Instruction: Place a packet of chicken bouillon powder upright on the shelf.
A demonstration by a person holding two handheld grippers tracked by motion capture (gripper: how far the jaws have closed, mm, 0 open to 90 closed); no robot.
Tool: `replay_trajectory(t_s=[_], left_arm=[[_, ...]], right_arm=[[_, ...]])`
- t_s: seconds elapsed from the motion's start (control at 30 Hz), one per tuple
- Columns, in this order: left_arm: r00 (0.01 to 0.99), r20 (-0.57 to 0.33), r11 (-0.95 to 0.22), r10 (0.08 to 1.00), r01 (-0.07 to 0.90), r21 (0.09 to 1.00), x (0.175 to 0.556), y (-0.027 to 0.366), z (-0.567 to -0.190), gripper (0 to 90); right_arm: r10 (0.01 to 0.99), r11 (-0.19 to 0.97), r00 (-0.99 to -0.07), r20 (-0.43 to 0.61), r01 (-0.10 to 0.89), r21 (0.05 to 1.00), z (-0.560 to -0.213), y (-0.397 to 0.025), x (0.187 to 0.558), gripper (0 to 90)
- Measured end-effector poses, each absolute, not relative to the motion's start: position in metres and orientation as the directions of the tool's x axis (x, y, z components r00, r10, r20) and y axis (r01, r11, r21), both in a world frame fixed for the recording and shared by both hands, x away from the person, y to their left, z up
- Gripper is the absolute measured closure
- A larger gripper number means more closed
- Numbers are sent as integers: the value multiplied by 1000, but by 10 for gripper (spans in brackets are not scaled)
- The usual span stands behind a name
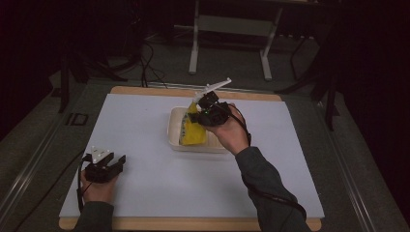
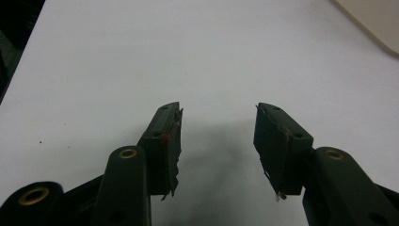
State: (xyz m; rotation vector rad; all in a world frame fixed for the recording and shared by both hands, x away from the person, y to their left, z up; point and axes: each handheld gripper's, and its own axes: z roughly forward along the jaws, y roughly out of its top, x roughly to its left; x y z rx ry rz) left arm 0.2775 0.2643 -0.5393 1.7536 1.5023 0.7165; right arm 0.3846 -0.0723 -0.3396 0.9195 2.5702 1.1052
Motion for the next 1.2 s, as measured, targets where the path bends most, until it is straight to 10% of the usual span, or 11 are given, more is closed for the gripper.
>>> replay_trajectory(t_s=[0.8,1.2], left_arm=[[171,-41,-69,984,590,804,278,265,-539,509],[173,-38,-72,984,589,805,277,265,-539,509]], right_arm=[[651,518,-748,132,564,643,-343,-63,418,892],[683,477,-719,128,572,667,-347,-59,420,638]])
